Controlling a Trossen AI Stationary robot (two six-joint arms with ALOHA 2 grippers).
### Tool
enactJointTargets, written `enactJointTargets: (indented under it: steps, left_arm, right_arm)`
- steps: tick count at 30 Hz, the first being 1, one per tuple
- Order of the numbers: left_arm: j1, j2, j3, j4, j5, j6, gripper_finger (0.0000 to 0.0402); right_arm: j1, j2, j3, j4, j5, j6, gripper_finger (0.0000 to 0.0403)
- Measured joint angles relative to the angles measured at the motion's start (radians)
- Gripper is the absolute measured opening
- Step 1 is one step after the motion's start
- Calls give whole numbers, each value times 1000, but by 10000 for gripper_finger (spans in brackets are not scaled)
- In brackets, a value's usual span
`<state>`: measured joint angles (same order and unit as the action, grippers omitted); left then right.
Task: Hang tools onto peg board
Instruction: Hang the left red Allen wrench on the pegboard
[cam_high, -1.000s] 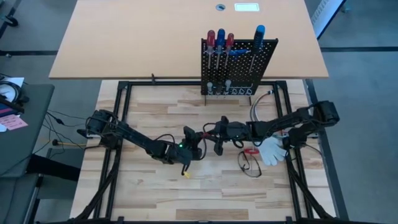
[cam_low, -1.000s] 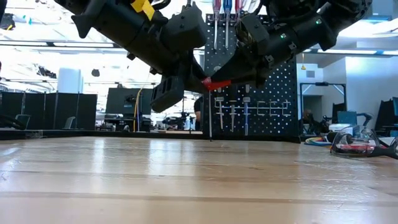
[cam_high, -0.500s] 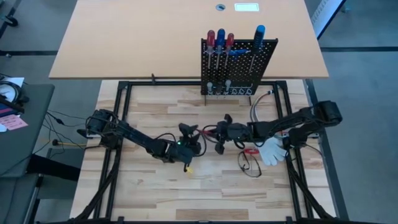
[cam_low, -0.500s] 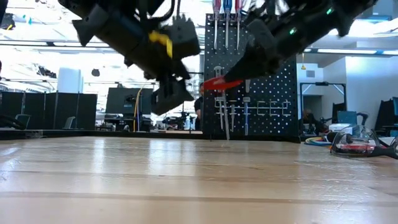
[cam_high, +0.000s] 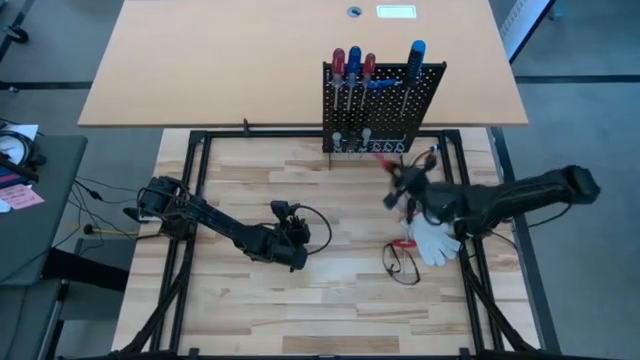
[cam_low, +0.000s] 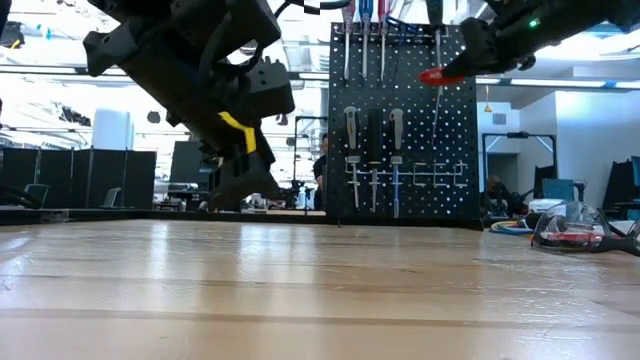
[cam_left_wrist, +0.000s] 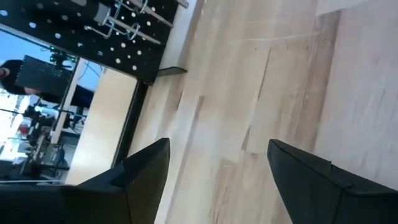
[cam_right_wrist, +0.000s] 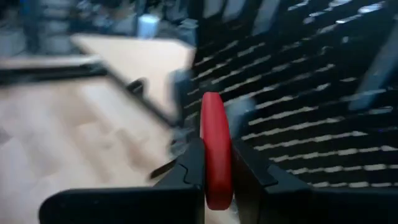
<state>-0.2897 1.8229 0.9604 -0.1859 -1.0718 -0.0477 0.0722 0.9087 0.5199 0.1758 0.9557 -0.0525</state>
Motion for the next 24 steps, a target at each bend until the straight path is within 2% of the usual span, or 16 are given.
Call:
enactJointTargets:
  steps: [4, 7, 10, 15, 24]
  left_arm:
    - [0, 0, 0, 37, 2, 31, 264]
    - [0, 0, 0, 45, 2, 41, 264]
    - [0, 0, 0, 46, 2, 43, 264]
    - [0, 0, 0, 48, 2, 43, 264]
    - [-1, 0, 0, 47, 3, 42, 264]
  right_arm:
    - [-123, -61, -23, 31, -112, -56, 45]
    - [-217, -53, -43, 95, -235, -86, 45]
    - [-295, -13, -47, 148, -308, -110, 45]
    - [-367, 66, -47, 207, -335, -148, 45]
    - [-443, 164, -47, 207, -385, -106, 45]
